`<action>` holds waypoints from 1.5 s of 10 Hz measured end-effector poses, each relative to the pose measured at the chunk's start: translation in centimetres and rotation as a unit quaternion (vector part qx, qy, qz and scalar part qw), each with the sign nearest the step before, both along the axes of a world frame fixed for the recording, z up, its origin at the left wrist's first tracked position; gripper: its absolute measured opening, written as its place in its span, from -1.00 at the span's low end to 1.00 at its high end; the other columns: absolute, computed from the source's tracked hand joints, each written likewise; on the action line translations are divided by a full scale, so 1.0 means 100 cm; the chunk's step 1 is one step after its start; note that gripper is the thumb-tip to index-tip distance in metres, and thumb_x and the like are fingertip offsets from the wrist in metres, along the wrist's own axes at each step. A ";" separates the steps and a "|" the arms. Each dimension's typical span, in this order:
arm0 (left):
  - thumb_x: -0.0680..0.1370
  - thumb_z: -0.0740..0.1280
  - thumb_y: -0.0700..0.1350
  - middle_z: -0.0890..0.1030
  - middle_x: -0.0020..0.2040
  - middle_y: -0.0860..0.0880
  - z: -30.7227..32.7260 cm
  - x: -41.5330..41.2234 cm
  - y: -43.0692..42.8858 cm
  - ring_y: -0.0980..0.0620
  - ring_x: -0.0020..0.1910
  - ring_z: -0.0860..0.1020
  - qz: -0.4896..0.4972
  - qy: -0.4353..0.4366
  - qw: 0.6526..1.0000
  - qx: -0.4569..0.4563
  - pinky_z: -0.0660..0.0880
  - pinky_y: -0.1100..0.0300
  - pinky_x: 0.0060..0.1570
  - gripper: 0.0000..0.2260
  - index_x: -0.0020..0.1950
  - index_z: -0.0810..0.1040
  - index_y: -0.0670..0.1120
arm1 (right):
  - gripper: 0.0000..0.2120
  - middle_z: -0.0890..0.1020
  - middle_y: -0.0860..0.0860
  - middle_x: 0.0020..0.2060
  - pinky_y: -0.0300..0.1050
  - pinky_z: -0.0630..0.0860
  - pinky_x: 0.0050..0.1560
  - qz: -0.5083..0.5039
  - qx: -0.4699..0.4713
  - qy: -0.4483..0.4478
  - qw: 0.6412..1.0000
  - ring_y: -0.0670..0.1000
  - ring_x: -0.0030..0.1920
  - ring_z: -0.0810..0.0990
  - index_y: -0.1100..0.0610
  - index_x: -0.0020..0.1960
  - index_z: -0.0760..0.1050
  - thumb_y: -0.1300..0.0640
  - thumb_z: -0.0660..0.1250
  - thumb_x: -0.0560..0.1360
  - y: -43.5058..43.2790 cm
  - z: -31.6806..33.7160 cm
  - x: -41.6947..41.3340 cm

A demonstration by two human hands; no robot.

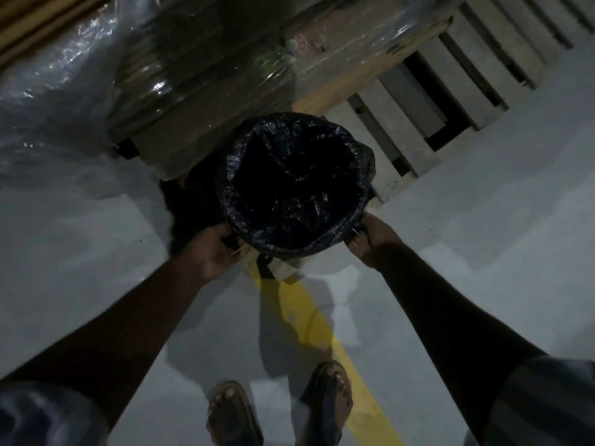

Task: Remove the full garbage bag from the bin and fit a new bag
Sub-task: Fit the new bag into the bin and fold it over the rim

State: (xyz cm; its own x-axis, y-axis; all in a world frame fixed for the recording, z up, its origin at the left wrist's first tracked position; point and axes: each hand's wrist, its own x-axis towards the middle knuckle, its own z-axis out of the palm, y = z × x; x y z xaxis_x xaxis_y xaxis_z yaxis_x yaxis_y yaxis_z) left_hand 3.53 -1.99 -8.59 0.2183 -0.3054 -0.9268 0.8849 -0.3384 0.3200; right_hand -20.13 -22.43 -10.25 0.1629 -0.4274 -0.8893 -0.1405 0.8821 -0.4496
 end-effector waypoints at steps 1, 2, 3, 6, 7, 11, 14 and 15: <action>0.71 0.20 -0.23 0.61 -0.09 -0.04 -0.007 0.001 0.005 0.06 -0.15 0.56 -0.008 -0.027 0.999 0.016 0.58 0.15 -0.02 -0.77 -0.04 0.60 -0.06 | -0.60 0.69 0.30 0.17 0.06 0.61 0.23 0.165 -0.149 -0.039 0.974 0.33 0.16 0.67 0.34 0.39 0.54 0.16 0.38 0.61 0.001 0.002 -0.010; 0.73 0.15 -0.23 0.61 -0.04 -0.09 -0.002 0.002 0.006 -0.04 -0.07 0.57 -0.058 -0.092 0.991 0.082 0.54 0.11 0.14 -0.76 0.04 0.60 -0.12 | -0.71 0.67 0.24 0.26 0.01 0.62 0.11 0.047 -0.158 0.048 0.985 0.17 0.09 0.68 0.25 0.32 0.60 0.19 0.34 0.63 -0.009 0.007 -0.008; 0.68 0.28 -0.17 0.69 -0.38 0.06 0.016 0.017 -0.006 -0.05 -0.20 0.60 0.023 -0.200 0.975 0.090 0.60 0.20 -0.22 -0.86 0.04 0.63 -0.14 | -0.86 0.72 0.22 0.06 -0.12 0.53 -0.19 -0.073 -0.240 0.111 0.962 -0.01 -0.17 0.61 0.21 0.10 0.65 0.26 0.33 0.63 -0.022 0.025 0.000; 0.48 0.50 0.27 0.74 0.20 0.08 0.056 0.060 -0.051 -0.01 0.24 0.67 -0.148 -0.221 0.961 -0.079 0.55 0.03 0.20 -0.61 0.22 0.73 0.11 | -0.49 0.62 0.13 -0.01 0.02 0.57 0.08 0.172 -0.152 -0.069 0.971 0.10 -0.06 0.63 0.22 0.33 0.59 -0.17 0.17 0.71 -0.063 0.076 0.040; 0.56 0.47 0.19 0.69 0.19 0.03 0.050 0.064 -0.047 -0.04 0.23 0.60 -0.103 -0.192 0.973 -0.070 0.55 0.04 0.15 -0.59 0.35 0.63 0.06 | -0.65 0.72 0.06 -0.02 -0.08 0.63 0.09 0.167 -0.126 -0.076 0.975 0.03 -0.01 0.66 0.17 0.22 0.64 -0.05 0.24 0.71 -0.069 0.069 0.039; 0.74 0.23 -0.12 0.74 -0.03 -0.05 0.032 0.049 -0.038 -0.03 -0.11 0.73 0.065 -0.094 0.993 -0.035 0.63 0.01 -0.10 -0.84 0.05 0.59 -0.05 | -0.53 0.72 0.14 0.18 0.01 0.62 0.27 0.021 0.027 -0.188 0.982 0.09 0.19 0.72 0.19 0.27 0.61 -0.07 0.03 0.77 -0.050 0.039 0.022; 0.68 0.29 0.17 0.65 0.32 -0.24 0.020 0.034 -0.026 -0.25 0.26 0.64 0.055 -0.238 0.961 0.131 0.57 -0.16 0.33 -0.51 0.34 0.61 -0.22 | -0.55 0.67 0.13 0.25 -0.03 0.65 -0.02 0.004 -0.137 0.070 0.988 0.13 0.22 0.66 0.21 0.36 0.53 -0.12 0.24 0.69 -0.032 0.045 0.017; 0.62 0.30 0.29 0.67 -0.16 -0.13 0.037 0.008 -0.013 -0.12 -0.19 0.62 0.074 -0.320 0.934 0.143 0.57 0.00 0.03 -0.53 -0.12 0.64 -0.11 | -0.48 0.67 0.09 0.21 0.01 0.65 0.10 -0.030 -0.176 0.111 0.978 0.08 0.15 0.67 0.16 0.34 0.55 -0.24 0.31 0.62 -0.012 0.062 0.005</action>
State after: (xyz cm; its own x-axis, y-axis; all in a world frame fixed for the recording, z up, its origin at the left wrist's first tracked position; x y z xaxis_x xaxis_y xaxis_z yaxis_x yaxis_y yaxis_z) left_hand 4.36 -3.26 -4.84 0.7752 0.0119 -0.6316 0.5876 -0.3803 0.7142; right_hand -19.62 -23.62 -4.09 -0.0523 -0.7159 -0.6963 -0.2228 0.6880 -0.6907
